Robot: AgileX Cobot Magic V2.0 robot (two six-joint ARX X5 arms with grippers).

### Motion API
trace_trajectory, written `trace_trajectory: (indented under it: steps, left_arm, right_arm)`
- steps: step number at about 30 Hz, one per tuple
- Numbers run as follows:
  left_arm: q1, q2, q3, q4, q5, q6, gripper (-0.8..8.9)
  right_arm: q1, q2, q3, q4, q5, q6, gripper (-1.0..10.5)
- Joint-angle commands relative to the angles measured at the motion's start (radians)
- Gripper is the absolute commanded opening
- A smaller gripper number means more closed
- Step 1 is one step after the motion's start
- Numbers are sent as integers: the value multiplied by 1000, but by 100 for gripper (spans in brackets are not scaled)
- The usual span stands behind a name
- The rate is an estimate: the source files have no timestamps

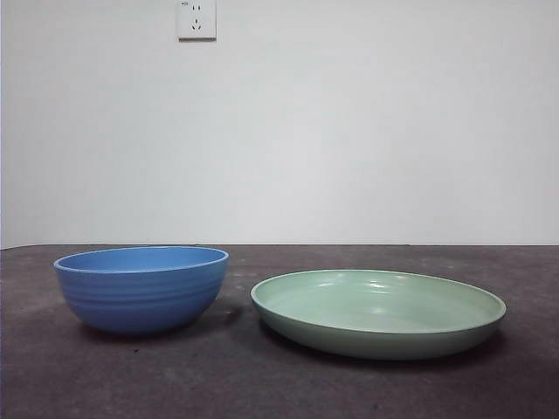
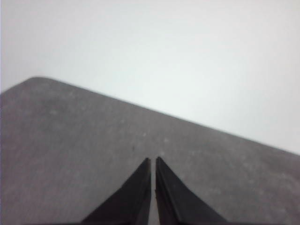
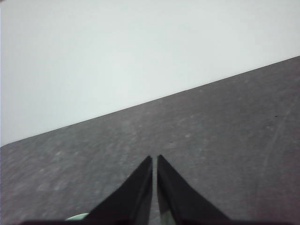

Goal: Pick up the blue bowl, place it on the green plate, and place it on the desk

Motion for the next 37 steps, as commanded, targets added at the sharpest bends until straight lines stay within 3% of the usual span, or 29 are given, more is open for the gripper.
trace_trajectory:
  steps: [1,8,11,19,25,29,37]
  left_arm:
    - [0,69,85,11,-3,-28,18]
    - [0,275,340,2,2,-16,18]
    - [0,373,455,-32,48,-7,18]
    - [-1,625,670,-195,283,28,18]
    - [-31,760,755,-290,449,33,20]
    - [-66,807,758,-320,526,33,30]
    - [-128,819,758,-338,528,83,39]
  right_arm:
    - [0,80,84,-19,-43,17,12]
    - [0,301,294,-26,-210,17,12]
    - [0,402,396,-70,-287,17,12]
    - [42,630,653,-286,-433,-62,12]
    - [94,740,753,-410,-549,-132,12]
    - [121,774,766,-465,-584,-157,12]
    - [138,787,766,-572,-581,-243,12]
